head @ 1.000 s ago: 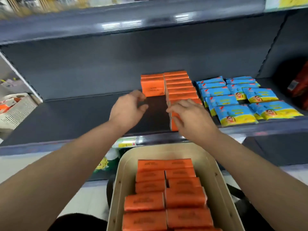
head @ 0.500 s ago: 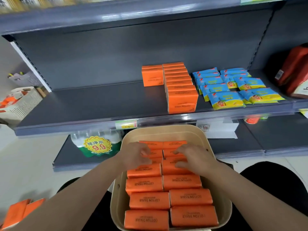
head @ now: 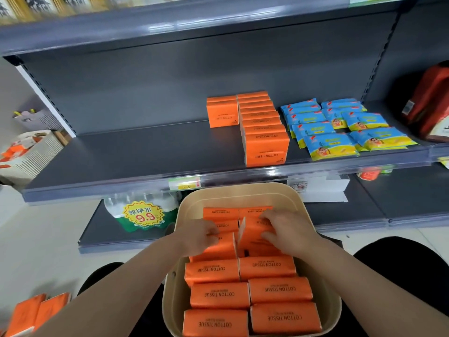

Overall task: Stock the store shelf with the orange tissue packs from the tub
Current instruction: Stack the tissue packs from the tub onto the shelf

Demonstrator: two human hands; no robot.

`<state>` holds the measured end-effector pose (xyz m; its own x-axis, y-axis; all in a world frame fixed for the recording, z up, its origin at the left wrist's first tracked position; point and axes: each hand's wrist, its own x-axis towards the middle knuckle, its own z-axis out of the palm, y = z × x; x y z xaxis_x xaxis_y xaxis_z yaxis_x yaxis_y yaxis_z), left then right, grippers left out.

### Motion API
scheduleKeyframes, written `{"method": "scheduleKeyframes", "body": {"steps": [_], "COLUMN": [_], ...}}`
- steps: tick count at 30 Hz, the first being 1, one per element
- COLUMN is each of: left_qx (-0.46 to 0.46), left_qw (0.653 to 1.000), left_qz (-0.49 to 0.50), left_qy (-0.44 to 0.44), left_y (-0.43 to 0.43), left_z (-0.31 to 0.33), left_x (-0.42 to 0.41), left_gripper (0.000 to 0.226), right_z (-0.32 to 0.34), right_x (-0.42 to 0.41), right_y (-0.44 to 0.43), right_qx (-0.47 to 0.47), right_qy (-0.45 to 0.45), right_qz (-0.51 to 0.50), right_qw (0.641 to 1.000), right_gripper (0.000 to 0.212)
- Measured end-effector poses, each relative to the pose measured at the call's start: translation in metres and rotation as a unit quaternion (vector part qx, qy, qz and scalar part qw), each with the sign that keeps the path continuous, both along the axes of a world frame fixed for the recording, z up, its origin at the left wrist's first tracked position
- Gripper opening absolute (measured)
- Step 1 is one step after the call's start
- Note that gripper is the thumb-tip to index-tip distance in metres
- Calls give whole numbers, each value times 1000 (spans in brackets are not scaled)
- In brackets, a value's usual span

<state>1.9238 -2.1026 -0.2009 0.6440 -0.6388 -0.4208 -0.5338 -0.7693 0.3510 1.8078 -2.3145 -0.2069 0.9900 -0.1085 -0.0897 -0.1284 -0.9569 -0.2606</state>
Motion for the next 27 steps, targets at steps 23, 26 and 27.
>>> {"method": "scheduleKeyframes", "body": {"steps": [23,26,27], "left_qx": [-146,-168,-172], "left_qw": [966,953,949], "left_qz": [101,122,129], "left_qy": [-190,-221,-229], "left_y": [-15,-26,-30], "left_z": [82,106,113], "left_x": [36,52,58], "left_gripper": [42,41,40], "right_z": [90,118,126], "right_x": [20,36,43], "right_y": [-10,-20,-24], "right_qx": [-65,-79,-87], "right_qy": [-173,-218,-230], "right_qz": [-73,-85,-88], "right_qw": [980,969,965], "right_gripper": [44,44,44]}}
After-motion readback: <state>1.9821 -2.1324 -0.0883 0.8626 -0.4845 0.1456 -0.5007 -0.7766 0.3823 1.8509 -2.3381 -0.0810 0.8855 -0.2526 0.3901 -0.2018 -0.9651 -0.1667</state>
